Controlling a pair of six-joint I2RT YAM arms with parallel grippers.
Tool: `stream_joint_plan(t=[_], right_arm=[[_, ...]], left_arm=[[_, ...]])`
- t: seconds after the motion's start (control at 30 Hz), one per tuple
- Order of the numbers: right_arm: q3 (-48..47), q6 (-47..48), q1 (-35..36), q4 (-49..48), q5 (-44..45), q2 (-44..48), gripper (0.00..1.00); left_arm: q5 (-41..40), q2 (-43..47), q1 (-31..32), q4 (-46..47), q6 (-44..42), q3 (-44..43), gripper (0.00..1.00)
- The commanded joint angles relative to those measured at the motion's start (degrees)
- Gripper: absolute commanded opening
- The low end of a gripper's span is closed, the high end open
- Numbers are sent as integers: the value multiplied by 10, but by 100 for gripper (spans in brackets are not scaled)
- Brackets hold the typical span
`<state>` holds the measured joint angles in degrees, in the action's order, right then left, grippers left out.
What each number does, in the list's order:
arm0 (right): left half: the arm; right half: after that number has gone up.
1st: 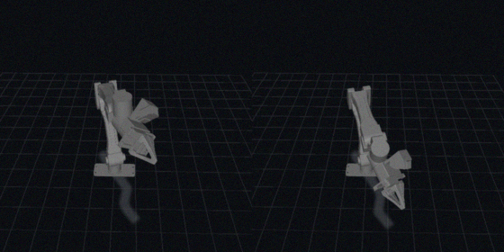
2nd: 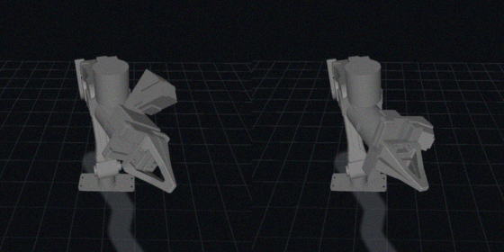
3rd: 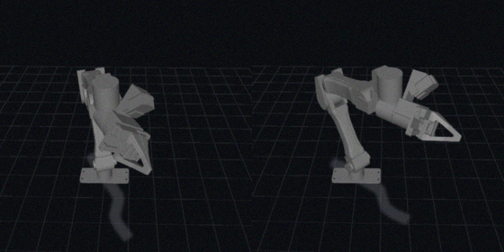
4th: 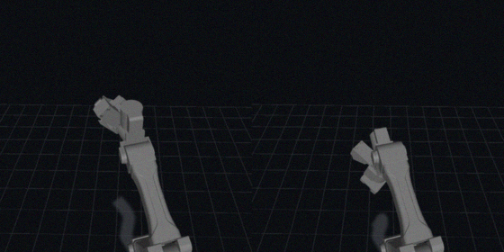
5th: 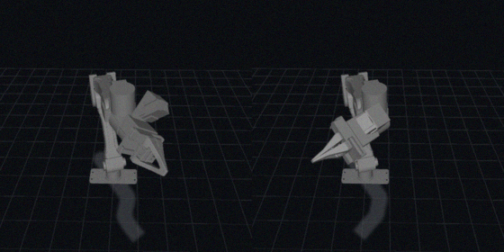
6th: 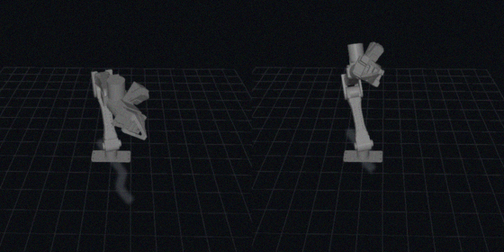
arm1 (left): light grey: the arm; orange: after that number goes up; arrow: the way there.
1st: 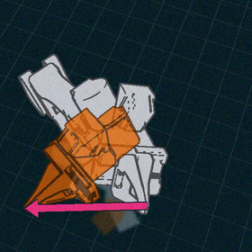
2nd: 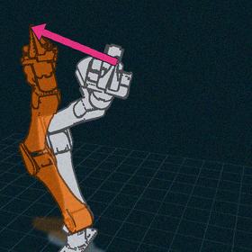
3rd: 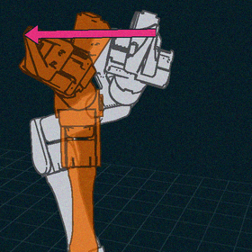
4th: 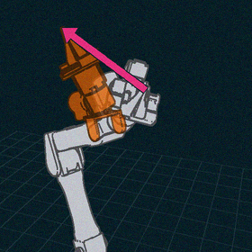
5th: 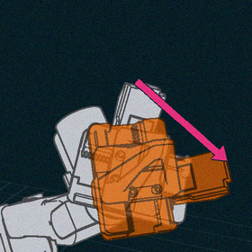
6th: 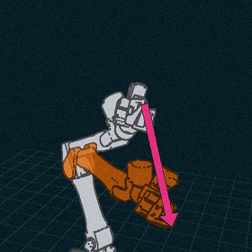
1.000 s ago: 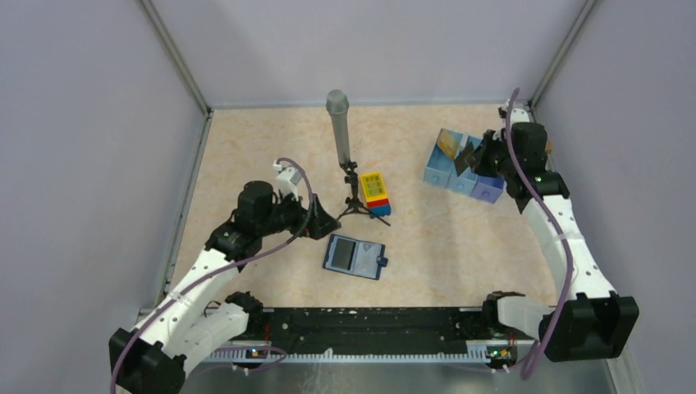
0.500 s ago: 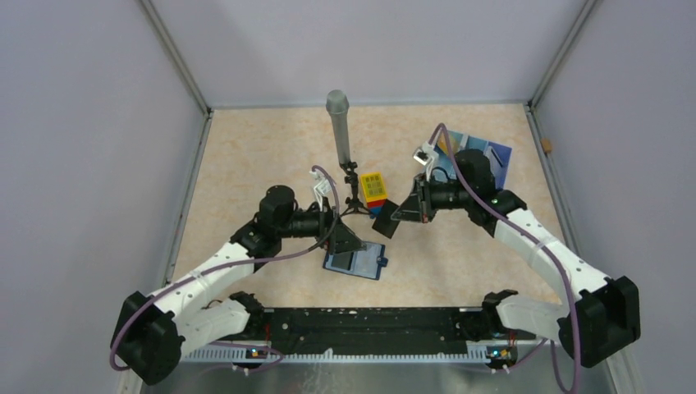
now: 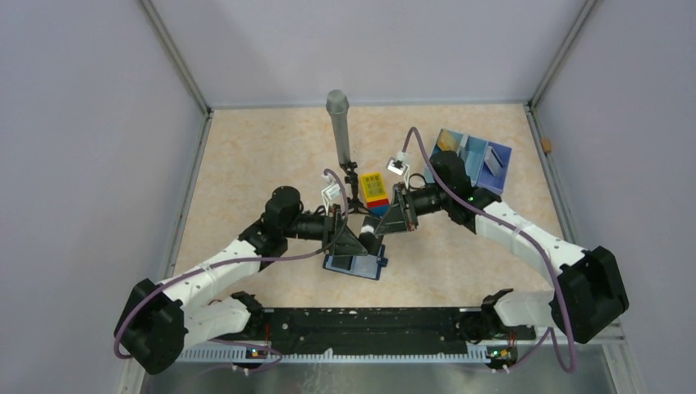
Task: Put the credit cards into the card holder
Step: Pick up the credit card from the storage box.
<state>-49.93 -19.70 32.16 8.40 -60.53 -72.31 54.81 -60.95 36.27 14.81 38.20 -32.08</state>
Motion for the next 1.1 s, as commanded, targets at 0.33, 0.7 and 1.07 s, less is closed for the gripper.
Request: stream_joint_plan(t=[0.33, 0.7, 1.07], right_arm=[[-27, 0, 22, -45, -49, -19, 0], [-27, -7, 32, -57, -56, -31, 0], [-37, -10, 32, -34, 26, -79, 32]], left_arm=[[24, -22, 10, 62, 14, 2, 23], [22, -36, 18, 75, 23, 9, 8], [-4, -58, 18, 94, 29, 53, 0]])
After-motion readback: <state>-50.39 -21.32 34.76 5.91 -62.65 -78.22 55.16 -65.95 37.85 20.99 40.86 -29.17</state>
